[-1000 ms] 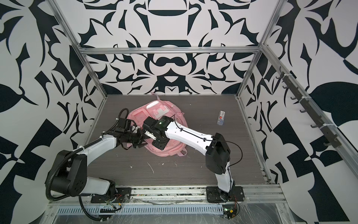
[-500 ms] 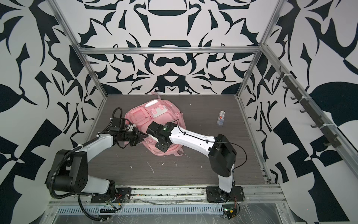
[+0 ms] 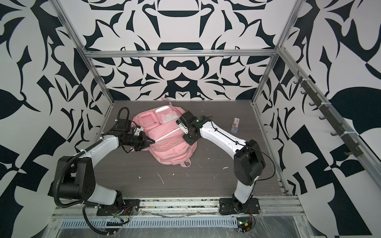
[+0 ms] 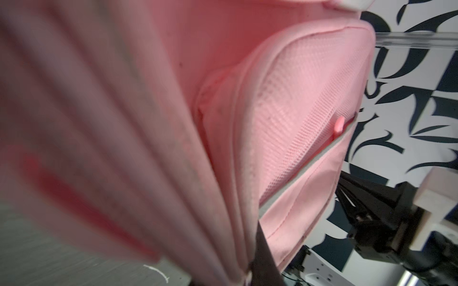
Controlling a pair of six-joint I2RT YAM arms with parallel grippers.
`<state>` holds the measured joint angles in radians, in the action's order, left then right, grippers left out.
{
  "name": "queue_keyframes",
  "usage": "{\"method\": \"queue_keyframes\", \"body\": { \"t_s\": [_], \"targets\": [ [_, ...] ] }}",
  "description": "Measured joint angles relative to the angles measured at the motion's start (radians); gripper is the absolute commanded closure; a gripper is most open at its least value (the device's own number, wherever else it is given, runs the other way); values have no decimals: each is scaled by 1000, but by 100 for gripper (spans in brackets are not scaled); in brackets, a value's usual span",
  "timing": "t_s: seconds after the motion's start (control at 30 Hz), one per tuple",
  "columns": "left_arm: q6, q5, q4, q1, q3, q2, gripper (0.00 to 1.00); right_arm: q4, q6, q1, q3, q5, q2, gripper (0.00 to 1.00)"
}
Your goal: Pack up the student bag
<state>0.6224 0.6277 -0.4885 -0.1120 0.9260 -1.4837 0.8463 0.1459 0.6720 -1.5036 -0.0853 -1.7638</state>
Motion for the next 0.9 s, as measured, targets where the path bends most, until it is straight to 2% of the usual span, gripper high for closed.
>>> {"method": "queue_keyframes", "body": {
  "t_s": [0.03,0.07,0.1,0.17,0.27,0.37,0.5,0.67,0.77,0.9],
  "targets": [
    [-30,-27,-19,0,8,3,55,0,3,-2,-6,11,-7,100],
    [-53,-56,-37,0,16,9,32,-2,5,-3,-10,22,-10,100],
    [-71,-92,-57,1,23,18,19,-1,7,-3,-14,24,-11,100],
    [-106,-181,-102,14,53,48,0,10,7,0,-26,13,-6,100],
    [-138,-302,-156,-4,114,107,1,32,0,21,-36,-11,5,100],
    [-166,-391,-206,-80,170,193,1,47,-26,64,-40,-28,8,100],
    [-122,-336,-233,-116,138,315,1,70,-65,166,-74,-37,3,100],
    [8,-245,-241,-117,-98,427,1,74,-107,285,-179,-1,-60,100],
    [85,-218,-250,-117,-192,491,2,66,-120,331,-217,26,-98,100],
    [166,-186,-227,-117,-223,526,1,32,-129,358,-216,83,-104,100]
  ]
}}
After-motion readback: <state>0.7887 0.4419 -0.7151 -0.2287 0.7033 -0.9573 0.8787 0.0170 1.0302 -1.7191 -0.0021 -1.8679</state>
